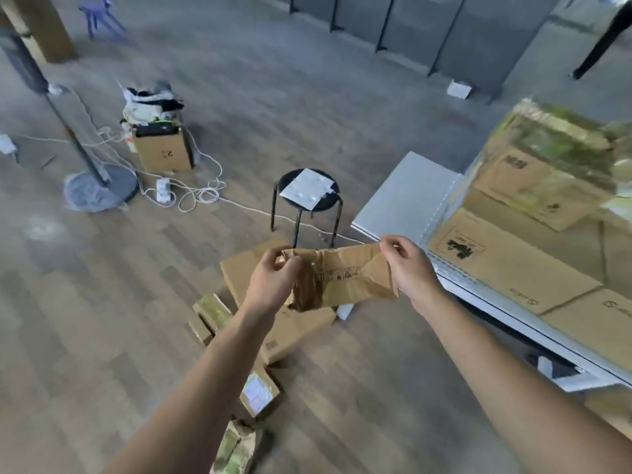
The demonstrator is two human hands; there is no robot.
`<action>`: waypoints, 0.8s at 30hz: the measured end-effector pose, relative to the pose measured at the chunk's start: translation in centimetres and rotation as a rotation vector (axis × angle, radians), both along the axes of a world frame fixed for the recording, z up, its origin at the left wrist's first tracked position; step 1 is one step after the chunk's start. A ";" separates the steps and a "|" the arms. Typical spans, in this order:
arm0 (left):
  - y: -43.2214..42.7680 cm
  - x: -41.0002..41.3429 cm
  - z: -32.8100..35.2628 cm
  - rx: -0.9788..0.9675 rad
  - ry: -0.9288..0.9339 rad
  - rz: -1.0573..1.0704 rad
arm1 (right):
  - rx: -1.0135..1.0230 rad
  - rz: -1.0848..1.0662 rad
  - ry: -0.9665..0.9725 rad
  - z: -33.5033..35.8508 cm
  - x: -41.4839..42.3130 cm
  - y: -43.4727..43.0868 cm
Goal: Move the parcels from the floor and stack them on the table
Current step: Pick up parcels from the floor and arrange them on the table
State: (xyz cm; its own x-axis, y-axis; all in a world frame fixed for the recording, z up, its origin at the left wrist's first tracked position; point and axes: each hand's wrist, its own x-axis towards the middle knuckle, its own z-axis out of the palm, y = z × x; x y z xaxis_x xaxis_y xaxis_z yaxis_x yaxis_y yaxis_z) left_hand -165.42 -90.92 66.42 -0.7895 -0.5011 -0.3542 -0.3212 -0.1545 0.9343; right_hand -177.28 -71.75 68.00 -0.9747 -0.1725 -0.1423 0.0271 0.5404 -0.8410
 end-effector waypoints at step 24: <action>47.9 -16.5 13.0 0.111 0.281 -0.442 | -0.177 -0.437 0.105 11.0 -3.9 53.0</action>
